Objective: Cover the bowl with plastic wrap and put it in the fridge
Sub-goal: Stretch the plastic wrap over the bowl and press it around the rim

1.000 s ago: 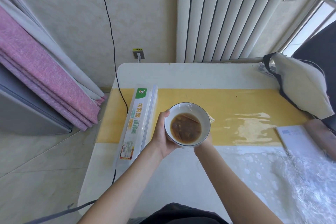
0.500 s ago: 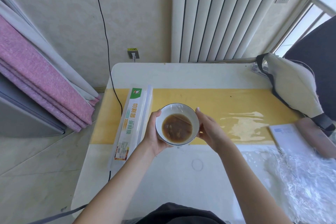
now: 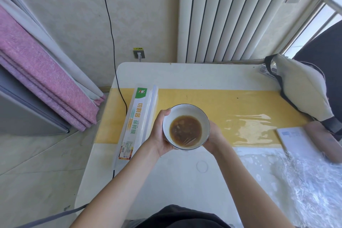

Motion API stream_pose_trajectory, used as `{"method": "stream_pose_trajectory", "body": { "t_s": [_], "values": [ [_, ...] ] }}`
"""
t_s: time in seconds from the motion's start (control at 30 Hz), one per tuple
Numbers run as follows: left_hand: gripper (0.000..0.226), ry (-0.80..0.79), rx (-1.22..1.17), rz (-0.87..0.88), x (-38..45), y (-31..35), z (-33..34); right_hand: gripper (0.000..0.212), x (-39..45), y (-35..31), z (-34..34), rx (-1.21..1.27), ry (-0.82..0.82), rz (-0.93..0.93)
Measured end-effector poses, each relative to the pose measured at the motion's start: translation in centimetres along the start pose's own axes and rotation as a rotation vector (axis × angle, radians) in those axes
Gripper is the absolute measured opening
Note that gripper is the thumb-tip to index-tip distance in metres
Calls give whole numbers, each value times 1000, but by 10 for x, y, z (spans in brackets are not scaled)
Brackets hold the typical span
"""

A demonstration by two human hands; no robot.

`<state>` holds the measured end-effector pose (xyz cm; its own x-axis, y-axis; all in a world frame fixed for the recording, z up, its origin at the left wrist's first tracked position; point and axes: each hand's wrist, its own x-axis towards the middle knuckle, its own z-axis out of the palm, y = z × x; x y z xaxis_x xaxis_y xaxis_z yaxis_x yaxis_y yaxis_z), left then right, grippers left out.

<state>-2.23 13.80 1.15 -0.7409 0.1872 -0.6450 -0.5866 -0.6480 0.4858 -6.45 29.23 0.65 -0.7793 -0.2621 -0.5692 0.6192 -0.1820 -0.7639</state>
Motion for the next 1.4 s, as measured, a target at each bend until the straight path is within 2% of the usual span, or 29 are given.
{"method": "stream_pose_trajectory", "body": {
  "t_s": [0.23,0.43,0.5,0.53,0.6,0.63,0.7,0.73,0.77,0.83,0.93,1.03,1.13,1.17,1.23,1.3,1.4],
  "values": [
    [45,10,7,-10,-6,-1,3,17,-6,4,5,214,-156,164],
    [35,42,28,-2,-13,-5,-2,15,-7,9,2,62,-204,208],
    [35,59,32,-7,-13,-6,-4,12,-4,10,0,-113,-109,126],
    [35,74,34,-14,-14,-7,-5,15,-1,12,-3,-194,-7,89],
    [39,106,28,-30,-16,-8,-6,18,2,12,-9,-161,156,29],
    [45,105,10,-41,-17,-8,-5,23,3,11,-10,-61,136,-12],
    [61,99,-25,-80,-16,-10,-5,45,2,5,-11,121,-18,-55],
    [67,107,-36,-105,-16,-11,-5,52,-2,-1,-7,136,-89,-54],
    [69,113,-55,-129,-17,-11,-4,55,-5,-4,-4,79,-138,-42],
    [64,121,-98,-144,-16,-14,-3,55,-11,-9,6,-179,-131,-2],
    [37,113,-100,-141,-23,-14,4,54,-13,-14,17,-479,-23,17],
    [34,114,-97,-143,-24,-13,1,51,-11,-15,21,-543,-17,5],
    [32,146,-3,-147,-23,-5,-9,69,-12,-13,30,-576,-6,-63],
    [29,158,25,-139,-25,-2,-12,71,-13,-13,34,-598,0,-91],
    [30,152,41,-102,-29,3,-16,57,-15,-15,43,-632,-7,-151],
    [34,81,-107,-38,-36,3,-18,46,-18,-19,54,-636,-34,-186],
    [47,62,-341,227,-38,-7,-25,45,-25,-23,68,-629,-3,-233]
  ]
}}
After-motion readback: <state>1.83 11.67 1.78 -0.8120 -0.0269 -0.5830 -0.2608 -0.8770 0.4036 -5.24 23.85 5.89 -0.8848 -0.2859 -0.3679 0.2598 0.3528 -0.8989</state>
